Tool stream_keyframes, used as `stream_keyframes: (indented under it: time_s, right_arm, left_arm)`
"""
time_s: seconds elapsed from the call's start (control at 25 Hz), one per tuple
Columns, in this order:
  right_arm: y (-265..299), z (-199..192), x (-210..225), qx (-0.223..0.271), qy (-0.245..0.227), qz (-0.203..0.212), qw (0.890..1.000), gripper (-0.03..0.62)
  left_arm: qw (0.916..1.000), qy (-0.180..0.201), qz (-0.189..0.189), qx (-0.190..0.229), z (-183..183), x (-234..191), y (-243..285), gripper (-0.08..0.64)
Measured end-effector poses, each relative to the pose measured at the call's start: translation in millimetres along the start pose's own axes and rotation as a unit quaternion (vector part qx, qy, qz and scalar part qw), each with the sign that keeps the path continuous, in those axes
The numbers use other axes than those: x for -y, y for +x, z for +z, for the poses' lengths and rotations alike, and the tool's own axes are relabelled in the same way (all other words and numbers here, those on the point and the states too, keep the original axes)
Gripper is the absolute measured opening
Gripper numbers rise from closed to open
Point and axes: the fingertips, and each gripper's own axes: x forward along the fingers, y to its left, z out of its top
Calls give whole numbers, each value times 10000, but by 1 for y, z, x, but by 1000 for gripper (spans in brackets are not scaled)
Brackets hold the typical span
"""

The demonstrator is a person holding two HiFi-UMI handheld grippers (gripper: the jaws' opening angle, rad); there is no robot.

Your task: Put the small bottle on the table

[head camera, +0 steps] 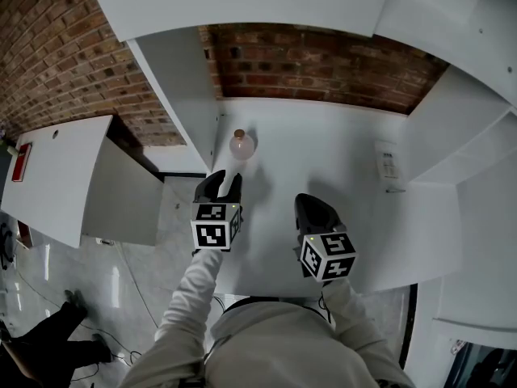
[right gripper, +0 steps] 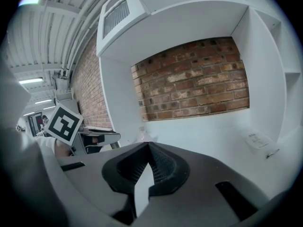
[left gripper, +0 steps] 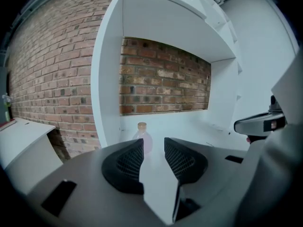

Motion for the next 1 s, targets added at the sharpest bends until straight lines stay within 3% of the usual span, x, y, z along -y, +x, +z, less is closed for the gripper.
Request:
stream_keyframes:
  time_s: [0.64,1.0]
  right_arm:
    - [-12,-6,-23,77,-173,99,9998,28]
    - [-17,-11,-32,56,-298,154,9994,28]
  left_arm:
    - [9996,106,-31,255,-15,16,-63,43]
    - [9994,-52,-38,330,-21,15,-82,38]
